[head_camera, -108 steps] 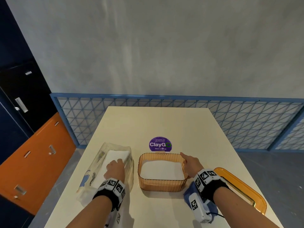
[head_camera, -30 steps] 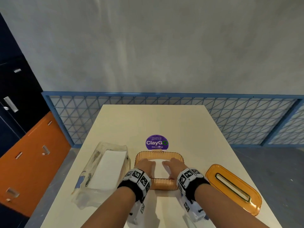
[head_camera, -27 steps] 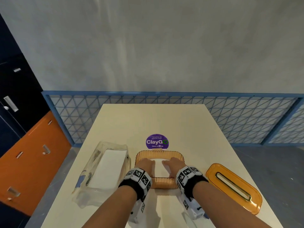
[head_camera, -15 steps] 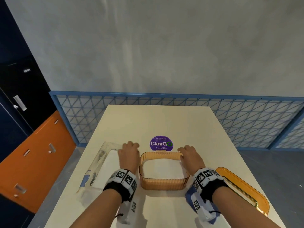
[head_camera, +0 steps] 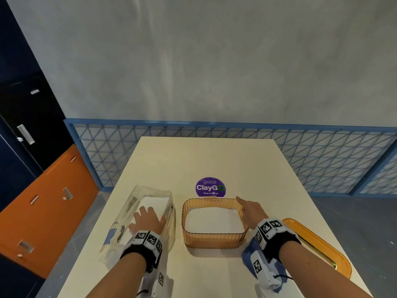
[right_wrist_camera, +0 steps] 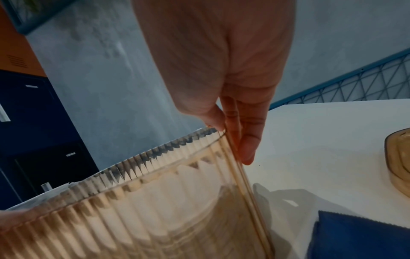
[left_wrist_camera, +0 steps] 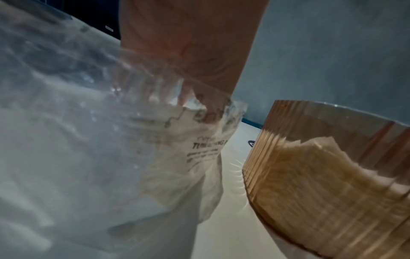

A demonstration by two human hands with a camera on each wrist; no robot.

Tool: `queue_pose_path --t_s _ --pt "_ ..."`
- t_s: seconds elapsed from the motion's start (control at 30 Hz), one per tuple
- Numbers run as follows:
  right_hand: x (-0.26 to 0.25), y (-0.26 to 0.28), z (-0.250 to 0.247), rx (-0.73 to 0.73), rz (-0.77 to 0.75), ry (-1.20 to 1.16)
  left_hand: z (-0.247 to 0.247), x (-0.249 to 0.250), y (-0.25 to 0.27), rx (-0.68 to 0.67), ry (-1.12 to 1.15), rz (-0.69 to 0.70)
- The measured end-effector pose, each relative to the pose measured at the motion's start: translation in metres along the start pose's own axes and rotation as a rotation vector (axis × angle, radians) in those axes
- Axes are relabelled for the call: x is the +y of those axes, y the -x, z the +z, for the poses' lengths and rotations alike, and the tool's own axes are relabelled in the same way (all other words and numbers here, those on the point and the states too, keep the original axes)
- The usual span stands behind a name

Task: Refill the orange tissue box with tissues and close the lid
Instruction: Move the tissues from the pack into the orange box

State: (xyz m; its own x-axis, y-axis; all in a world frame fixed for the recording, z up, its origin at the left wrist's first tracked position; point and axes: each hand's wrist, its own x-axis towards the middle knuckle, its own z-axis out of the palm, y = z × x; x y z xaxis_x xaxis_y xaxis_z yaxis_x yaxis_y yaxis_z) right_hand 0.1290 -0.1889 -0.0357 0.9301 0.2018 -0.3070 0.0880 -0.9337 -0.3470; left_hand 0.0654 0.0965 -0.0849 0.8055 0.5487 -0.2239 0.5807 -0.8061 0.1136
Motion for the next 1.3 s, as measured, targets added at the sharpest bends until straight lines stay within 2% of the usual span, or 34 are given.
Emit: queue_pose_path --t_s 0.33,0.47,0.63,0.73,0.8,0.83,0.93,0.97,1.03,1.1,1.17,1.23,1.3 --pt "-0.004 0.003 -0.003 -0.028 0.033 -0.01 -0.003 0.003 0.002 0.011 0.019 -0.004" --pt "-0.003 0.002 -0.003 -0.044 0.027 0.007 -0.002 0.009 0.009 0.011 -0.116 0.058" --pt "-0.006 0.003 -0.008 -0.072 0.018 0.016 -0.028 0.007 0.014 0.094 -0.057 0.128" --pt "-0.019 0.006 -0.016 0.089 -0.098 -0.003 -0.062 0.014 0.03 0.255 0.121 0.153" --pt "-0.037 0.008 -0.025 0.178 -0.21 -0.165 -0.08 0.022 0.043 0.346 0.204 0.193" --pt "-0.048 0.009 -0.031 0.148 -0.217 -0.323 -0.087 0.026 0.051 0.388 0.236 0.225" --pt "-0.081 0.016 -0.051 -0.165 -0.101 -0.9 -0.099 0.041 0.071 0.518 0.365 0.336" --pt "-0.088 0.018 -0.058 -0.249 -0.065 -1.055 -0.101 0.046 0.077 0.57 0.41 0.406" --pt "-0.095 0.019 -0.072 -0.362 -0.019 -1.287 -0.095 0.052 0.082 0.685 0.418 0.636" --pt "-0.099 0.023 -0.084 -0.392 -0.007 -1.345 -0.084 0.055 0.084 0.714 0.314 0.828" --pt "-0.099 0.028 -0.091 -0.338 -0.038 -1.25 -0.071 0.055 0.083 0.634 0.214 0.938" --pt "-0.096 0.029 -0.095 -0.26 -0.103 -1.123 -0.061 0.054 0.081 0.525 0.213 0.969" --pt "-0.089 0.031 -0.099 -0.159 -0.195 -1.001 -0.052 0.051 0.082 0.469 0.302 0.942"
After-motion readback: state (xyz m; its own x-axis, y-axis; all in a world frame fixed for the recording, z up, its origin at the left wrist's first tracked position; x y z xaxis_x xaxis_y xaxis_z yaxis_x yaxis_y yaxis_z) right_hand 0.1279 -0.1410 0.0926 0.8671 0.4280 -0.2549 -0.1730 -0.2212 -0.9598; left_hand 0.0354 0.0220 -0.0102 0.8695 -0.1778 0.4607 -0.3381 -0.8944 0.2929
